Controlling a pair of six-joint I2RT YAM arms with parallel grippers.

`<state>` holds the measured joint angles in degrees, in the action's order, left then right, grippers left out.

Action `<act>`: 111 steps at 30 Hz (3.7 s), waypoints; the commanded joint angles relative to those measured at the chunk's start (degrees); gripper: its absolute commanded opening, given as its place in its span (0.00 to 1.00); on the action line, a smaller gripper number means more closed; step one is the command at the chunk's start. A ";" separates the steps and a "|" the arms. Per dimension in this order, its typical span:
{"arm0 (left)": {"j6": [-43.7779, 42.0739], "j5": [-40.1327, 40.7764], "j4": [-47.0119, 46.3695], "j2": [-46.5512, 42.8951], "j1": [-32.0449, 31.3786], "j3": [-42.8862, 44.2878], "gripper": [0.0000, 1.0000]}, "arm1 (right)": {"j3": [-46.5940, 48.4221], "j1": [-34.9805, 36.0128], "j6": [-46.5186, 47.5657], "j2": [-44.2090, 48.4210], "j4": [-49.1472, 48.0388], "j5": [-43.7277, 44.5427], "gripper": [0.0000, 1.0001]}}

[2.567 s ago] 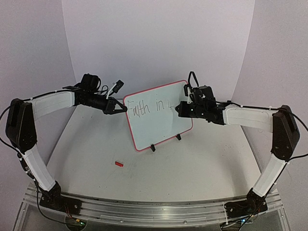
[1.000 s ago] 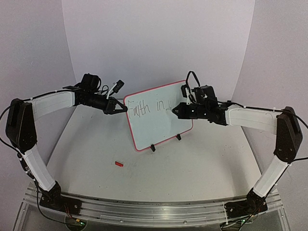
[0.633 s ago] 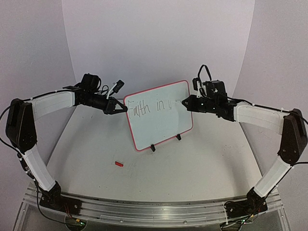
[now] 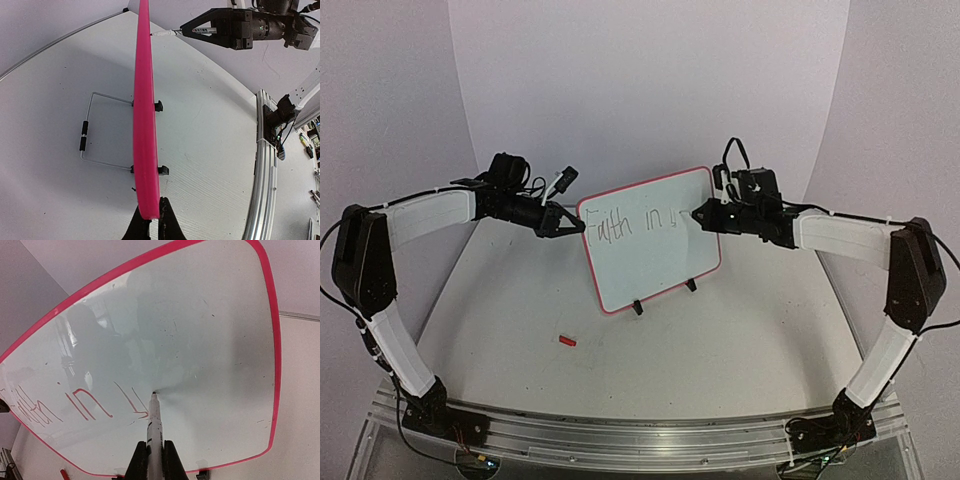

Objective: Write a sentence on the whiteboard

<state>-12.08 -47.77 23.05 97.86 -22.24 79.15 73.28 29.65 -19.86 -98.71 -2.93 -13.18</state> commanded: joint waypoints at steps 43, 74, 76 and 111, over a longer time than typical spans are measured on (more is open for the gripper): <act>-2.14 0.39 4.49 0.05 -1.72 0.56 0.00 | 3.49 -0.14 2.14 -0.56 -0.60 1.41 0.00; -2.07 0.40 4.39 0.60 -1.75 0.47 0.00 | 3.17 -0.20 2.91 0.23 -0.43 2.81 0.00; -2.07 0.40 4.40 0.58 -1.78 0.47 0.00 | 3.47 -0.22 2.91 -0.30 -0.41 2.72 0.00; -2.23 0.57 4.58 -0.04 -1.76 0.52 0.00 | 2.29 -0.27 2.81 -1.21 1.79 8.41 0.00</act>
<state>-12.03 -47.49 23.09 97.86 -22.46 79.16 73.18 29.58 -17.82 -99.44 -1.43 -6.97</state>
